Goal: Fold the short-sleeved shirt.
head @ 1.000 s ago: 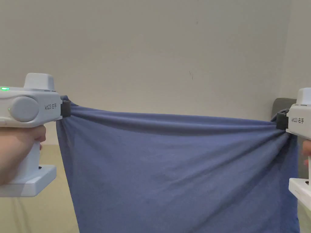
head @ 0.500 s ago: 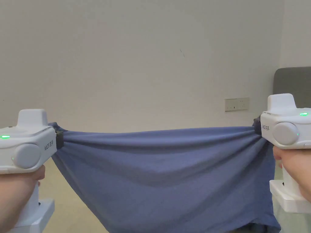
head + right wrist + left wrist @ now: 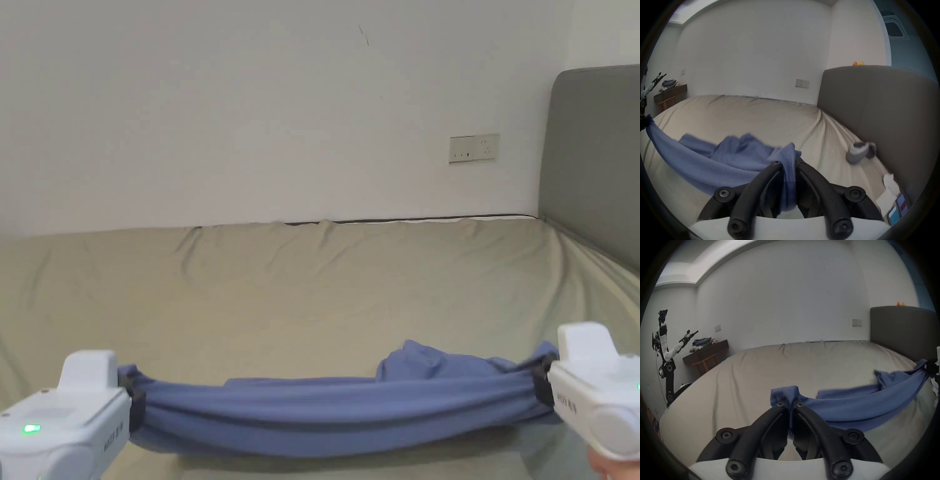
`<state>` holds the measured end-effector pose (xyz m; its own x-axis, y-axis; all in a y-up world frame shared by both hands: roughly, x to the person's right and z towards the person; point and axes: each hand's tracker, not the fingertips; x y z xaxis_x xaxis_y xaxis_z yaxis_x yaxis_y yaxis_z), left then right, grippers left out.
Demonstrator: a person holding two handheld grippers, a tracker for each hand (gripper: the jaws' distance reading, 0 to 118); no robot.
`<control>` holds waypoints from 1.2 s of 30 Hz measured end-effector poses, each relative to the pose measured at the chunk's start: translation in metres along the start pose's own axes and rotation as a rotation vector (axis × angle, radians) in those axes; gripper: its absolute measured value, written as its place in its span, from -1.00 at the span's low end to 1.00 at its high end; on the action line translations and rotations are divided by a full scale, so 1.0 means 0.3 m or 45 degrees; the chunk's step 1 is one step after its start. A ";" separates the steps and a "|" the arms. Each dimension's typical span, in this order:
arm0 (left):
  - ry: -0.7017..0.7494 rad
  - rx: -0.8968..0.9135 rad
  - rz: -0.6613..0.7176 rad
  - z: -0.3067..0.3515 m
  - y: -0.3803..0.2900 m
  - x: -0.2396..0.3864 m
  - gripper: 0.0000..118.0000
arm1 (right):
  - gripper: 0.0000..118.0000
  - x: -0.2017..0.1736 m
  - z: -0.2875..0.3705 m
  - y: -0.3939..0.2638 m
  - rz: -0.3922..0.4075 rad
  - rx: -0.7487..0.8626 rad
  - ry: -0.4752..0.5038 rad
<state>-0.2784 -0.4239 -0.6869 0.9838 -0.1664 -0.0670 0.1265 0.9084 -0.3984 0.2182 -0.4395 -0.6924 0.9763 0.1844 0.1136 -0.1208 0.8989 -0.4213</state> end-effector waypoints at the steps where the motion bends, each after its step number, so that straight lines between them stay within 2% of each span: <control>1: -0.028 -0.012 0.032 0.032 -0.044 -0.029 -0.97 | -0.85 0.002 0.048 -0.044 0.005 -0.016 0.006; 3: -0.043 -0.051 0.064 0.120 -0.114 -0.049 -0.97 | -0.85 0.003 0.151 -0.119 0.013 -0.047 0.039; 7: -0.062 -0.096 0.071 0.305 -0.230 -0.101 -0.97 | -0.85 -0.011 0.357 -0.216 0.092 -0.097 0.072; 10: -0.095 -0.135 0.068 0.443 -0.280 -0.141 -0.97 | -0.85 -0.007 0.508 -0.259 0.099 -0.097 0.089; 11: -0.095 -0.145 0.057 0.487 -0.296 -0.149 -0.97 | -0.85 -0.006 0.551 -0.285 0.074 -0.161 0.139; 15: -0.138 -0.204 0.026 0.624 -0.374 -0.185 -0.97 | -0.85 -0.015 0.709 -0.374 0.152 -0.216 0.155; 23: -0.196 -0.304 -0.028 0.759 -0.531 -0.194 -0.97 | -0.85 0.000 0.830 -0.536 0.144 -0.295 0.155; 25: -0.238 -0.350 0.002 0.756 -0.549 -0.192 -0.93 | -0.76 -0.001 0.820 -0.554 0.126 -0.325 0.166; 26: -0.258 -0.359 0.043 0.751 -0.554 -0.198 -0.67 | -0.49 0.004 0.816 -0.559 0.116 -0.340 0.159; 27: -0.243 -0.352 0.054 0.751 -0.556 -0.202 -0.20 | -0.13 0.019 0.817 -0.560 0.099 -0.339 0.138; 29: -0.238 -0.309 0.076 0.810 -0.518 -0.196 0.88 | 0.77 0.053 0.837 -0.554 0.010 -0.274 0.156; 30: -0.254 -0.285 0.104 0.831 -0.501 -0.203 1.00 | 0.90 0.069 0.852 -0.545 -0.029 -0.248 0.168; 33: -0.301 -0.127 0.137 0.901 -0.440 -0.249 0.99 | 0.92 0.120 0.942 -0.493 -0.160 -0.098 0.166; 34: -0.251 -0.064 0.120 0.936 -0.414 -0.254 0.97 | 0.91 0.127 0.974 -0.475 -0.187 -0.068 0.157; 36: -0.205 0.074 0.136 1.016 -0.368 -0.259 0.72 | 0.82 0.131 1.036 -0.442 -0.193 0.038 0.155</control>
<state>-0.3299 -0.3943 -0.3591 0.9990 -0.0089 0.0431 0.0232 0.9389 -0.3433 0.2167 -0.4280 -0.3524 0.9980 -0.0019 0.0632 0.0259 0.9244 -0.3807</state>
